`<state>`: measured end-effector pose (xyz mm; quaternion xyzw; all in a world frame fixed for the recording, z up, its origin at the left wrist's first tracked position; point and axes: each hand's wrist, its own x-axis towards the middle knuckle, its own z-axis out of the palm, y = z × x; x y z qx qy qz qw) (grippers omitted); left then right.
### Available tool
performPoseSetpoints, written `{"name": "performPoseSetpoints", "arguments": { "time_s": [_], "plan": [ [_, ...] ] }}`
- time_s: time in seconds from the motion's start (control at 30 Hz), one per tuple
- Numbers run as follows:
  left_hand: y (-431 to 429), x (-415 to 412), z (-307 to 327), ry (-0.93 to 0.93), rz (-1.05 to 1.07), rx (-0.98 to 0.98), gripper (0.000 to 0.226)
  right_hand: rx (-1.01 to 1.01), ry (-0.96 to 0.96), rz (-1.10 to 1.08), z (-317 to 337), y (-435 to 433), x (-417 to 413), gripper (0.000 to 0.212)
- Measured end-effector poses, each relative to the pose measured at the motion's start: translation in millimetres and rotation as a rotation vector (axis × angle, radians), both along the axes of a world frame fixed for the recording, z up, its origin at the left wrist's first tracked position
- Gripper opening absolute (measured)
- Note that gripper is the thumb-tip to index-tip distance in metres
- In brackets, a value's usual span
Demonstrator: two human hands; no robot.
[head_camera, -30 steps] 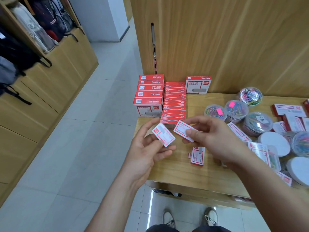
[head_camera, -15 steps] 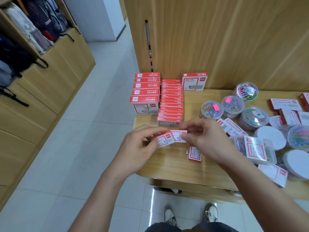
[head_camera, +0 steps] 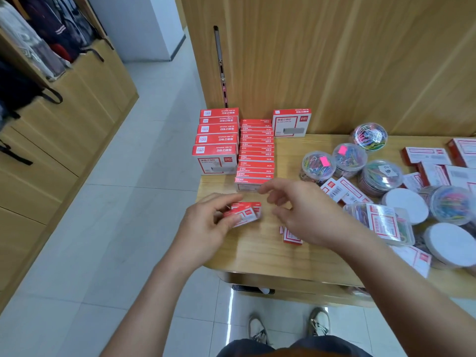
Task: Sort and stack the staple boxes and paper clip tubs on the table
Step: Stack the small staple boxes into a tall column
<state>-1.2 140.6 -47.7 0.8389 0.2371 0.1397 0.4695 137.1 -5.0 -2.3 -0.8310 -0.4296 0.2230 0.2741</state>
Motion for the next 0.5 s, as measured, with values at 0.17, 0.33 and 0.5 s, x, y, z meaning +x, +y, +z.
{"name": "performPoseSetpoints", "arguments": {
  "time_s": [0.17, 0.33, 0.5],
  "plan": [
    [2, -5, -7, 0.011, -0.058, 0.333, 0.031, -0.497, -0.516, 0.287, 9, -14, 1, 0.054],
    [-3, -6, -8, 0.046, -0.048, 0.319, 0.032, -0.461, -0.626, 0.278, 0, -13, -3, 0.046],
    [1, -6, -5, 0.064, 0.015, 0.193, 0.035, -0.181, -0.189, 0.053, 11, -14, 2, 0.049]
  ]
}}
